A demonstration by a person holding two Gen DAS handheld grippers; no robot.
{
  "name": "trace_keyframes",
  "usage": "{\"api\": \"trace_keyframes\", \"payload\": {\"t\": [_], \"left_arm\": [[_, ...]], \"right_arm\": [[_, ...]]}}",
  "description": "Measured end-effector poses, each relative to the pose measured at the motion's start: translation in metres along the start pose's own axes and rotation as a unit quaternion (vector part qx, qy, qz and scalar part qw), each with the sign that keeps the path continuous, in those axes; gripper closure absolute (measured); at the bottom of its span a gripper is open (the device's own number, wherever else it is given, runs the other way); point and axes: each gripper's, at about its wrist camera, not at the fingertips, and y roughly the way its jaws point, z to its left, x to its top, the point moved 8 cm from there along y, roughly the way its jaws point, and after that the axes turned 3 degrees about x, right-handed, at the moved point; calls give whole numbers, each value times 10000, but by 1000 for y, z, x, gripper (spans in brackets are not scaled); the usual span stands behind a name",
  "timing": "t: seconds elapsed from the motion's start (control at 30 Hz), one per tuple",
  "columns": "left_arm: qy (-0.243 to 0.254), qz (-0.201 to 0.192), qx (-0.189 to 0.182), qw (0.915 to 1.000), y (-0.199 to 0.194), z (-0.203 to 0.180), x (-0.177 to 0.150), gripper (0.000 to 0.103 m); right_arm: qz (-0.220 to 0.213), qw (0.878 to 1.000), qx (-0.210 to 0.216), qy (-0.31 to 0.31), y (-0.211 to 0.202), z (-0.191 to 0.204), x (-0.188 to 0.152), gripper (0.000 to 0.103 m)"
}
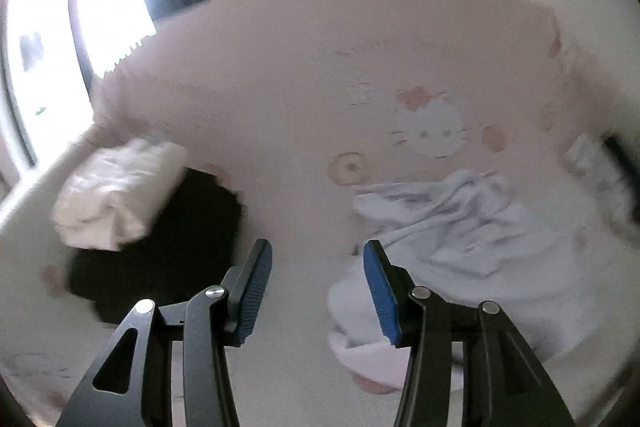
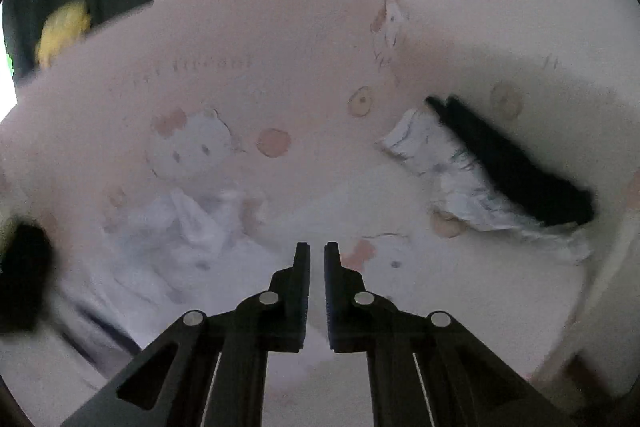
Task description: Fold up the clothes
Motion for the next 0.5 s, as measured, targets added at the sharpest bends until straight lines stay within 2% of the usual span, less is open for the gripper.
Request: {"api": "trace_keyframes", "payload": {"t": [0.03,0.2,0.23,0.27,0.33,0.4,0.43,0.5], "left_arm": [[-43,43,-46,10000,1,2,4,58],[-19,25,-649,9979,-8,-4,9,58],[18,86,-785,9969,-9,-10,8,53],[17,189,-910,9957,-8,-15,4,41],[4,399,-1158,9925,-5,-26,-2,28],[-93,647,-1381,9883,0,-35,-10,28],[-93,792,-1436,9864,4,-39,-14,28],[-2,1039,-1434,9842,12,-47,-24,28]], "right_arm": [[34,9994,220,253,-1,-4,6,99],[456,9966,544,408,3,-4,-6,99],[541,9958,605,435,3,-3,-9,98],[643,9950,663,389,4,-1,-14,97],[817,9935,718,350,6,3,-22,97],[1002,9909,845,293,7,8,-31,95],[1131,9893,893,218,7,11,-38,91],[1377,9854,997,85,6,17,-54,64]]}}
